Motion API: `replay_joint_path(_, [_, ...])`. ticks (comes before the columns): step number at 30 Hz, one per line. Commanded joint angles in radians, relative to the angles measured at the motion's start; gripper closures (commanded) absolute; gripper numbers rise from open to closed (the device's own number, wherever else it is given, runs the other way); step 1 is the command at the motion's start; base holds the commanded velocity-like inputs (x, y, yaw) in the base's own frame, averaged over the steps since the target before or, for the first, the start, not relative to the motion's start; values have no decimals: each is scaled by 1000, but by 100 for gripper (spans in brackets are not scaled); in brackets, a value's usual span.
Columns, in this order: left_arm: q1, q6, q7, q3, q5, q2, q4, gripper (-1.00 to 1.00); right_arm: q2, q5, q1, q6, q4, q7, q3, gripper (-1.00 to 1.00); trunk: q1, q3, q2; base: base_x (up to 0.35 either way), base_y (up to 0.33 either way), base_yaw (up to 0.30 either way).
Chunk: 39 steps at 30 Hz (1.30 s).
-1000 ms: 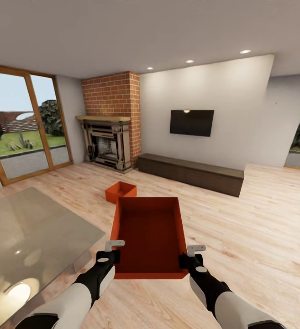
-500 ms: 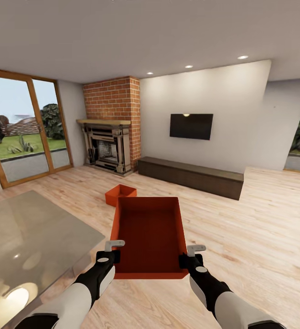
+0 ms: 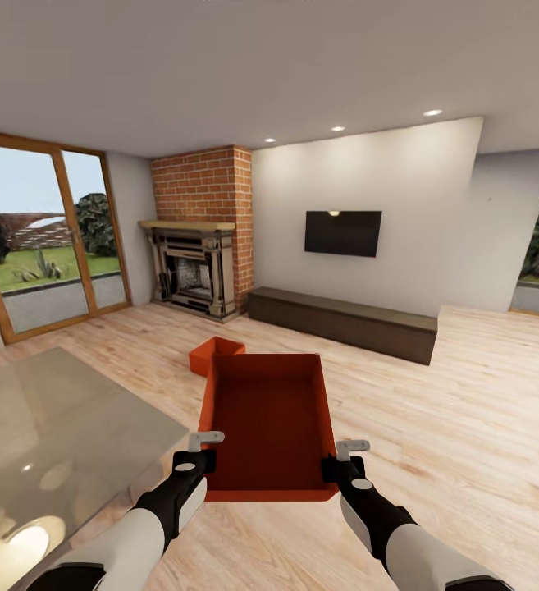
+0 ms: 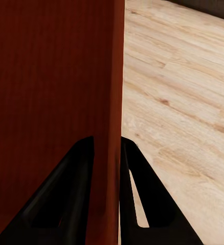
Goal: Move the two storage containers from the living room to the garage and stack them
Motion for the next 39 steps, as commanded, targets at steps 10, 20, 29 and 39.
replay_joint_path(10, [-1,6,12,40,-17,0,-2,100,-1,4,-1,-3,-1,-5,-15,100,0,7,-1,0,0,0])
replay_joint_path(20, [-1,6,12,40,-17,0,-2,100,-1,4,-1,-3,-1,-5,-14,100,0,7,-1,0,0,0])
replay_joint_path(29, [-1,6,12,41,-17,0,-2,100,-1,4,-1,-3,-1,-6,-15,100,0,7,-1,0,0,0])
replay_joint_path(39, [-1,6,12,41,-17,0,-2,100,-1,4,-1,0,-1,-6,-16,100,0,15,-1,0,0,149])
